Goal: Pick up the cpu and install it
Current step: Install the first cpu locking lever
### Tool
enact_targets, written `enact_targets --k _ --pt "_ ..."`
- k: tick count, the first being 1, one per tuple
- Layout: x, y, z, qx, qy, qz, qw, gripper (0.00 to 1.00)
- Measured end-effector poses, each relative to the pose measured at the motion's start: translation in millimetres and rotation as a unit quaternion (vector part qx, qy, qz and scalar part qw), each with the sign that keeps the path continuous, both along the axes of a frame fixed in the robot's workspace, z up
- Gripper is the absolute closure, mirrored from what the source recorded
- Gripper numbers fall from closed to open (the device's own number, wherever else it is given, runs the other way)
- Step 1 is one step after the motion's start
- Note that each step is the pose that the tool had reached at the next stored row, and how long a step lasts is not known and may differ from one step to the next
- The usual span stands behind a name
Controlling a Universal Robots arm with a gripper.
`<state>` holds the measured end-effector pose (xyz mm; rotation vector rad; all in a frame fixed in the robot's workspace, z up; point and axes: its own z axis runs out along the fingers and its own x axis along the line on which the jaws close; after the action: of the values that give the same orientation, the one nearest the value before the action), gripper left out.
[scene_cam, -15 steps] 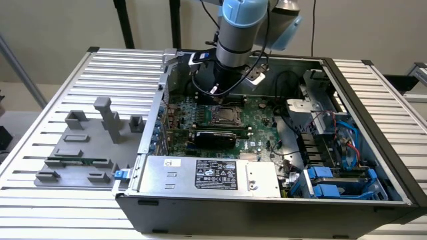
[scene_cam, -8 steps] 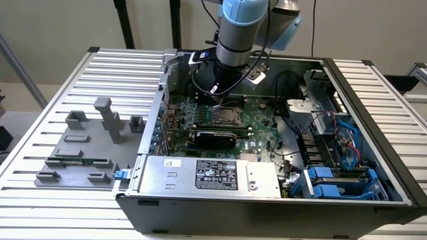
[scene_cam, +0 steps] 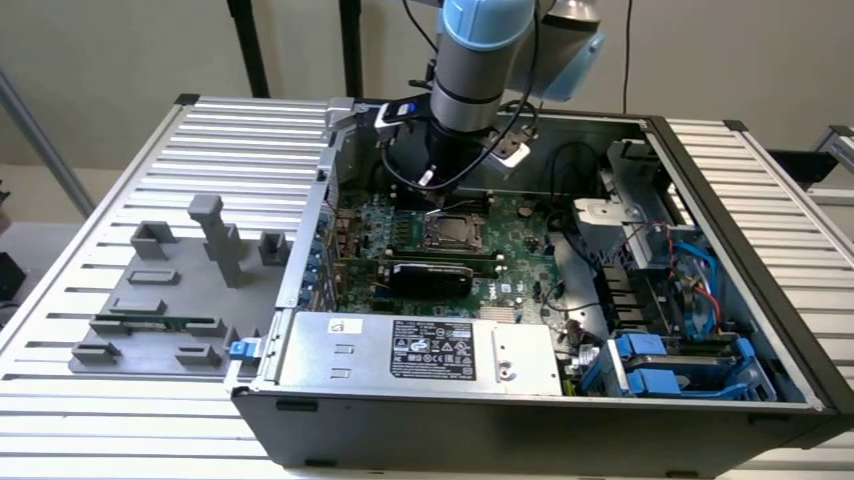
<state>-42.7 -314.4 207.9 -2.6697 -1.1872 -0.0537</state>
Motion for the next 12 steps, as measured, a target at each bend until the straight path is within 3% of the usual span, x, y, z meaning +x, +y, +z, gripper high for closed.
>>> enact_targets --k 12 --pt "3.0 0.0 -3.3 -0.0009 0.0000 0.000 1.0000 0.89"
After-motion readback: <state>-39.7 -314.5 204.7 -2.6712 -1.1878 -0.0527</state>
